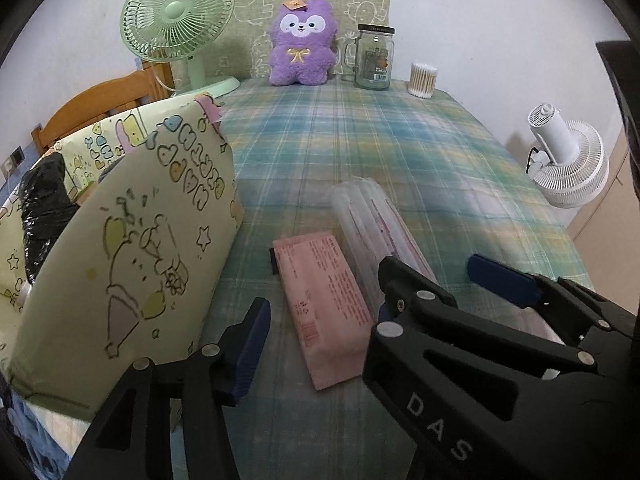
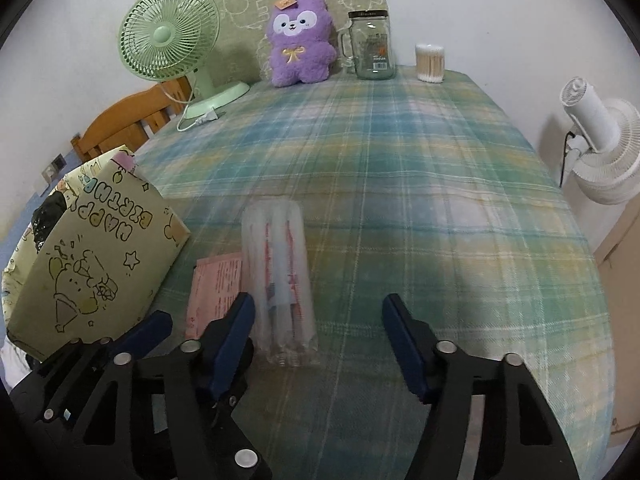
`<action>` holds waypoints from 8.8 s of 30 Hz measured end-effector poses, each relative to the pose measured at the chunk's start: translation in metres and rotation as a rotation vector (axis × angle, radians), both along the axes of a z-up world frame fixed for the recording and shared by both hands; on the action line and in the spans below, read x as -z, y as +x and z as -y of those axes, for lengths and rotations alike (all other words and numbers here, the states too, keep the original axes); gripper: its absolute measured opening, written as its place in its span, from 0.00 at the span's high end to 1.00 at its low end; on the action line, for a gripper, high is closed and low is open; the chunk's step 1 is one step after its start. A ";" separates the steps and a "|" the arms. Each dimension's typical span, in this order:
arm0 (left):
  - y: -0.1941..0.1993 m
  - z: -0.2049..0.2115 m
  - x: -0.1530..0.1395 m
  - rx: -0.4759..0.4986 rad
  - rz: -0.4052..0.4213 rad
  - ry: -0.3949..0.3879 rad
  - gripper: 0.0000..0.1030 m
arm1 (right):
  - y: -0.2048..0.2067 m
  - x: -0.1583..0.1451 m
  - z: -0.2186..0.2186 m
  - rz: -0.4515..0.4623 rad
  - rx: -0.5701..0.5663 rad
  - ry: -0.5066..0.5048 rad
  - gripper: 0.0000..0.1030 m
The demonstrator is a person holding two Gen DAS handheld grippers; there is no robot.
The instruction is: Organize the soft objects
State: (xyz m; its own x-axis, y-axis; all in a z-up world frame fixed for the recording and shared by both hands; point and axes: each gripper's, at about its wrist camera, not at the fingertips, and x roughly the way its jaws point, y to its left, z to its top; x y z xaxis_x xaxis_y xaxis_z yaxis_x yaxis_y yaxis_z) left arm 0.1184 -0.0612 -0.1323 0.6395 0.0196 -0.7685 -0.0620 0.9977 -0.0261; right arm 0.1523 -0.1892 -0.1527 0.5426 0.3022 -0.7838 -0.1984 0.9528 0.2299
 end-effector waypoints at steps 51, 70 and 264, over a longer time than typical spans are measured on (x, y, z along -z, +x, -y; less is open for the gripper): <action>0.037 0.008 0.002 0.063 0.022 0.042 0.62 | 0.030 0.005 0.012 -0.014 0.095 -0.054 0.42; 0.024 0.009 -0.005 0.082 0.045 0.017 0.62 | 0.010 -0.010 0.013 0.050 0.129 -0.120 0.82; -0.047 -0.144 -0.110 0.083 0.276 0.034 0.05 | -0.060 -0.143 -0.137 0.299 0.063 -0.079 0.12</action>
State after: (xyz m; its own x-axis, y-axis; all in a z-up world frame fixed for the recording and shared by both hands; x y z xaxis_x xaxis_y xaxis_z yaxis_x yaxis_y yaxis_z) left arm 0.0710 0.0830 -0.0226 0.8250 -0.0192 -0.5648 0.0251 0.9997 0.0027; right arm 0.0918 -0.0519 -0.0101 0.7679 0.2057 -0.6066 -0.1865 0.9778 0.0955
